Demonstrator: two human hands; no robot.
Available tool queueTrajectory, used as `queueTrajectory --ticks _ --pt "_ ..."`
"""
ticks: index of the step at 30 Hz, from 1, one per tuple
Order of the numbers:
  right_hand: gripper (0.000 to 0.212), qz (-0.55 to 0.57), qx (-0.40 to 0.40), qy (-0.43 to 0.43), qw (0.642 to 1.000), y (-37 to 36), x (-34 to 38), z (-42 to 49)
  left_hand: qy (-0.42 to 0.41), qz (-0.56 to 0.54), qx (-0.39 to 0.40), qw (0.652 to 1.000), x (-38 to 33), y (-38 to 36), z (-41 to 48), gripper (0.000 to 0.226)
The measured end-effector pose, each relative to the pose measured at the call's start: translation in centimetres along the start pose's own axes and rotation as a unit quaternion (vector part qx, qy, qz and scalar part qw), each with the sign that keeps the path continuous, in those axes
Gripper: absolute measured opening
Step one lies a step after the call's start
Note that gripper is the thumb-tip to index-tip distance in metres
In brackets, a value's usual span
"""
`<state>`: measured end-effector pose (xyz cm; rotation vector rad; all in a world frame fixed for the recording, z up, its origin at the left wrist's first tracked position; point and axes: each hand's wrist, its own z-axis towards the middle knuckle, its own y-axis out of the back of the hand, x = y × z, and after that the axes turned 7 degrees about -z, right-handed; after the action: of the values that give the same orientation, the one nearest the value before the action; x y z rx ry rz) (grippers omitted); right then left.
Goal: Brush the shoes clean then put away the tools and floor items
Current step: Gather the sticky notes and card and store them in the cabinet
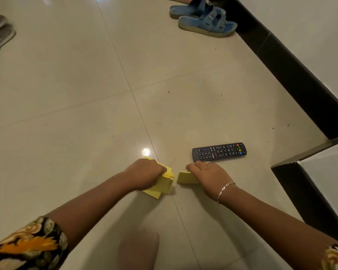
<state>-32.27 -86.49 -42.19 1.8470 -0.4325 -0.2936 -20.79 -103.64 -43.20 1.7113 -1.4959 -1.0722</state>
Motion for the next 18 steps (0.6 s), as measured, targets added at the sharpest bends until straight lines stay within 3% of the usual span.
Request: queueTrajectory --ticks 1,2,3,4,5,7,16,18 --pt "0.050 0.008 0.022 -0.012 1.000 0.0 -0.1 0.1 0.082 -0.033 -0.028 0.996 -2.1 -3.2 -2.4 0.022" --pt "0.051 0.005 0.037 -0.017 0.999 0.1 -0.2 0.2 0.191 -0.133 0.037 0.972 -4.3 -5.4 -5.1 0.021" --pt "0.051 0.003 0.036 -0.017 0.999 0.3 -0.2 0.2 0.231 -0.223 0.086 0.943 -6.2 -8.8 -7.2 0.028" --pt "0.051 0.006 0.030 -0.016 0.999 0.2 -0.2 0.2 0.229 -0.282 0.031 0.931 -7.1 -12.4 -8.3 0.032" --pt "0.050 0.008 0.024 -0.015 1.000 0.1 -0.2 0.2 0.237 -0.264 0.005 0.935 -7.8 -15.1 -9.0 0.031" --pt "0.050 0.007 0.022 -0.017 1.000 -0.1 -0.2 0.3 0.251 -0.240 0.009 0.938 -6.5 -14.1 -8.5 0.027" --pt "0.051 0.002 0.025 -0.031 0.999 -0.4 -0.1 0.5 0.281 -0.353 0.062 0.890 -5.2 -14.3 -7.2 0.036" --pt "0.051 -0.005 0.028 -0.031 0.999 -0.2 -0.1 0.6 0.292 -0.330 0.052 0.896 -5.2 -14.2 -7.6 0.031"
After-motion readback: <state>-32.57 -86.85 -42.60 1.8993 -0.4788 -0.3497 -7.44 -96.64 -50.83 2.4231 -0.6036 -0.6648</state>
